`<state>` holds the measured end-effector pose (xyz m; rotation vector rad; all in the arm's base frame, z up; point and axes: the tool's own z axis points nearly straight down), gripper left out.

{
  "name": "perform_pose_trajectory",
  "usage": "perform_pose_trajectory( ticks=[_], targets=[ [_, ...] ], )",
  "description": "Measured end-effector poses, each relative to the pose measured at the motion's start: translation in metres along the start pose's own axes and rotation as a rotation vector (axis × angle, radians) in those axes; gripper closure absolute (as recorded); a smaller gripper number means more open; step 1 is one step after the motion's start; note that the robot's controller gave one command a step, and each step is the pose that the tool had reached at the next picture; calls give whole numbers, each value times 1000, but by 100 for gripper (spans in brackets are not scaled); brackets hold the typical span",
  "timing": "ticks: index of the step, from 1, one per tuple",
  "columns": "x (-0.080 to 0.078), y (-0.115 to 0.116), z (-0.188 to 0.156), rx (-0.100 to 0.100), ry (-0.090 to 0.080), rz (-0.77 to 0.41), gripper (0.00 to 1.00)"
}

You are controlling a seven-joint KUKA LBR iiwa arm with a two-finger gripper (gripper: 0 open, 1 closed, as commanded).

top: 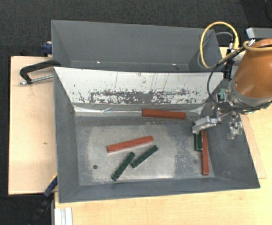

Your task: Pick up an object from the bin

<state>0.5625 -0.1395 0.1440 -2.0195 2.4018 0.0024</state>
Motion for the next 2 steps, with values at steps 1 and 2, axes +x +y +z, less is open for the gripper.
perform_pose_trajectory(
  ticks=[1, 2],
  targets=[
    [-3, -2, -16, 1, 0, -1, 0],
    [4, 0, -6, 15, 4, -102, 0]
  ],
)
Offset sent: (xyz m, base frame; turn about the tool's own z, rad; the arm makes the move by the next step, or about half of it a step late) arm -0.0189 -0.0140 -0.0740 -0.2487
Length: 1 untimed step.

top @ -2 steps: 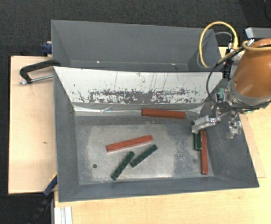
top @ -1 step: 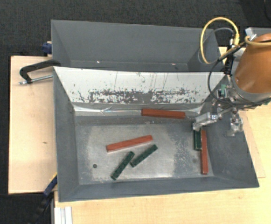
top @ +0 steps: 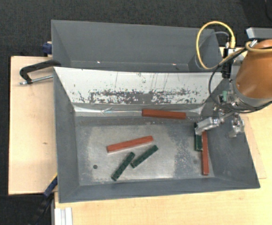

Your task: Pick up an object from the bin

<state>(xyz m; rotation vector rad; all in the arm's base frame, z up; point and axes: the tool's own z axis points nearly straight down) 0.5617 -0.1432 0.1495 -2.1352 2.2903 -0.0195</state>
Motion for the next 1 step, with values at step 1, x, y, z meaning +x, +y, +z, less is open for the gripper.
perform_pose_trajectory(
  ticks=[1],
  targets=[
    [-18, 0, 58, -14, -8, -294, 0]
  ],
)
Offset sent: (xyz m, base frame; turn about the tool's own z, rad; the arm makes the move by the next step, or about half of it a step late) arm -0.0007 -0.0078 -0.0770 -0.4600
